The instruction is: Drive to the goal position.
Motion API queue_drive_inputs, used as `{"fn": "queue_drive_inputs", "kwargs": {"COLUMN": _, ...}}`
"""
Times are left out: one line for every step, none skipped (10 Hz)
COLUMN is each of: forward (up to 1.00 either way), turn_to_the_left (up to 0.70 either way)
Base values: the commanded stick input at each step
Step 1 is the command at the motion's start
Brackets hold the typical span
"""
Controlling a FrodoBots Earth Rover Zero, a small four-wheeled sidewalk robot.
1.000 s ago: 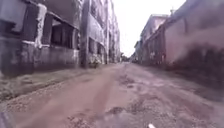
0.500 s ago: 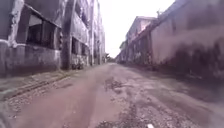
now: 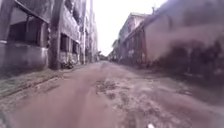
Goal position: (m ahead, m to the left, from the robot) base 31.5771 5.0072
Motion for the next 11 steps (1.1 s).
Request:
{"fn": "queue_drive_inputs", "kwargs": {"forward": 0.70, "turn_to_the_left": 0.00}}
{"fn": "queue_drive_inputs", "kwargs": {"forward": 0.70, "turn_to_the_left": 0.00}}
{"fn": "queue_drive_inputs", "kwargs": {"forward": 0.70, "turn_to_the_left": 0.00}}
{"fn": "queue_drive_inputs", "kwargs": {"forward": 0.70, "turn_to_the_left": 0.00}}
{"fn": "queue_drive_inputs", "kwargs": {"forward": 0.70, "turn_to_the_left": 0.00}}
{"fn": "queue_drive_inputs", "kwargs": {"forward": 0.70, "turn_to_the_left": 0.00}}
{"fn": "queue_drive_inputs", "kwargs": {"forward": 0.70, "turn_to_the_left": 0.00}}
{"fn": "queue_drive_inputs", "kwargs": {"forward": 0.70, "turn_to_the_left": 0.00}}
{"fn": "queue_drive_inputs", "kwargs": {"forward": 0.70, "turn_to_the_left": 0.00}}
{"fn": "queue_drive_inputs", "kwargs": {"forward": 0.70, "turn_to_the_left": 0.00}}
{"fn": "queue_drive_inputs", "kwargs": {"forward": 0.70, "turn_to_the_left": 0.00}}
